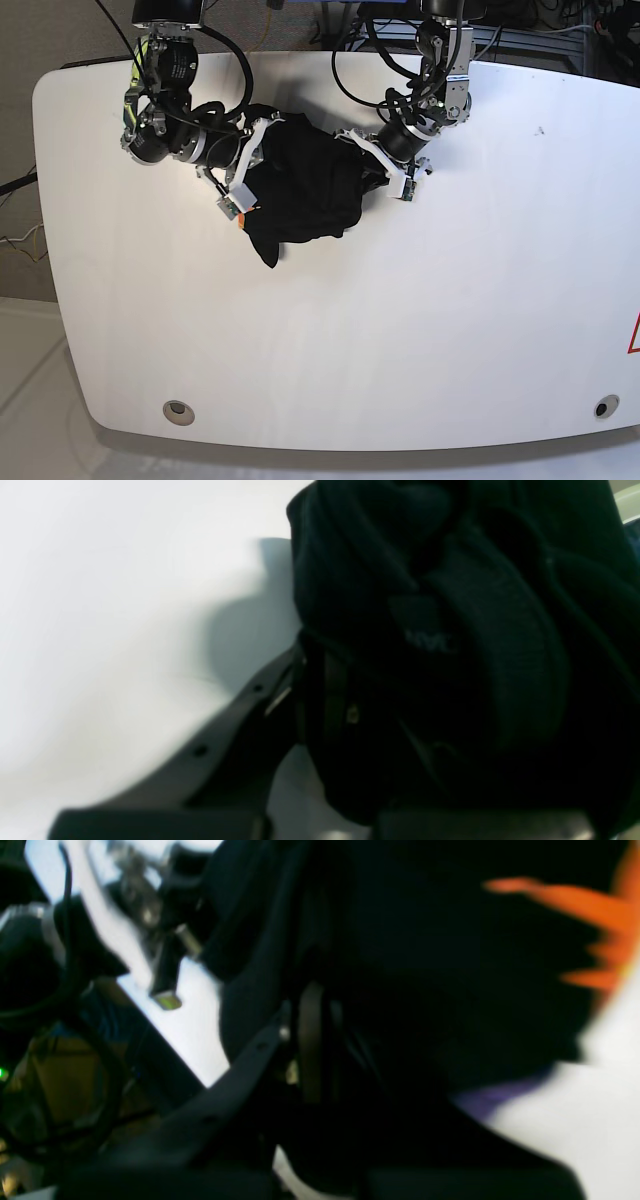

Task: Fold the T-shirt properly
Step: 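Release the shirt with the right gripper and regrasp the bundle's side, then press the right gripper onto the bundle while the left gripper releases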

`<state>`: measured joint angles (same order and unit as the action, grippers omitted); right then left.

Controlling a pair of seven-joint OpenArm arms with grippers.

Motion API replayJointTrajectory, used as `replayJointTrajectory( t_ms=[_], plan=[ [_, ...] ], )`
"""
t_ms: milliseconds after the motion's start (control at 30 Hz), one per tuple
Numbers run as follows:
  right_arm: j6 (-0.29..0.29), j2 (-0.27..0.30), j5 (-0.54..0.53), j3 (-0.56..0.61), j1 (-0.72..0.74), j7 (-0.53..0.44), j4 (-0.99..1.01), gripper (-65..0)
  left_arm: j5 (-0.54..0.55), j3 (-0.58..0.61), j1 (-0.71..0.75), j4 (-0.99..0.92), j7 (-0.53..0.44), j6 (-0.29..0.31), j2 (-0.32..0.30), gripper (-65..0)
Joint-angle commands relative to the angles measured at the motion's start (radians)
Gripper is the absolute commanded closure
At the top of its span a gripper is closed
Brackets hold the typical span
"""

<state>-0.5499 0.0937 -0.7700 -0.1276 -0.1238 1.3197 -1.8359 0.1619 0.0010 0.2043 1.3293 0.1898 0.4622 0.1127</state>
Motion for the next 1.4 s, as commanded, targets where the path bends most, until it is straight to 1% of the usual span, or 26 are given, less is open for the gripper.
replayJointTrajectory(
  t_ms=[0, 300, 533, 600, 733, 833, 900, 1000, 1100, 1267, 1367],
  plan=[
    [-0.002, -0.001, -0.024, 0.052, 0.016, -0.012, -0.014, 0.0, -0.069, -0.002, 0.017, -0.014, 0.106, -0.033, -0.008, -0.9],
    [0.0, -0.002, -0.024, 0.177, 0.034, -0.012, -0.012, 0.0, -0.069, -0.002, 0.017, -0.014, 0.106, -0.033, -0.008, -0.9],
    [0.001, 0.001, -0.024, 0.2, 0.043, -0.007, -0.011, 0.0, -0.069, -0.002, 0.016, -0.014, 0.106, -0.033, -0.008, -0.9],
    [0.001, 0.007, -0.024, 0.239, 0.049, -0.007, -0.011, 0.0, -0.069, -0.002, 0.014, -0.014, 0.106, -0.033, -0.008, -0.9],
    [0.001, 0.047, -0.024, 0.334, 0.092, -0.007, -0.008, 0.0, -0.069, -0.002, 0.013, -0.012, 0.106, -0.033, -0.008, -0.9],
    [0.001, 0.051, -0.024, 0.378, 0.1, -0.007, -0.006, 0.0, -0.069, -0.002, -0.012, -0.004, 0.106, -0.033, -0.008, -0.9],
    [0.001, 0.051, -0.024, 0.38, 0.102, -0.007, -0.006, 0.0, -0.069, -0.005, -0.03, 0.005, 0.11, -0.033, -0.012, -0.9],
    [0.001, 0.053, -0.024, 0.38, 0.102, -0.007, -0.006, 0.0, -0.069, -0.02, -0.053, 0.017, 0.11, -0.033, -0.038, -0.9],
    [0.001, 0.053, -0.024, 0.38, 0.102, -0.007, -0.006, 0.0, -0.069, -0.037, -0.073, 0.026, 0.11, -0.033, -0.043, -0.9],
    [0.001, 0.057, -0.022, 0.38, 0.102, -0.009, -0.005, 0.0, -0.066, -0.057, -0.085, 0.051, 0.112, -0.033, -0.071, -0.9],
    [0.001, 0.061, 0.002, 0.38, 0.102, -0.009, -0.005, 0.0, -0.065, -0.057, -0.085, 0.068, 0.112, -0.033, -0.078, -1.2]
  ],
)
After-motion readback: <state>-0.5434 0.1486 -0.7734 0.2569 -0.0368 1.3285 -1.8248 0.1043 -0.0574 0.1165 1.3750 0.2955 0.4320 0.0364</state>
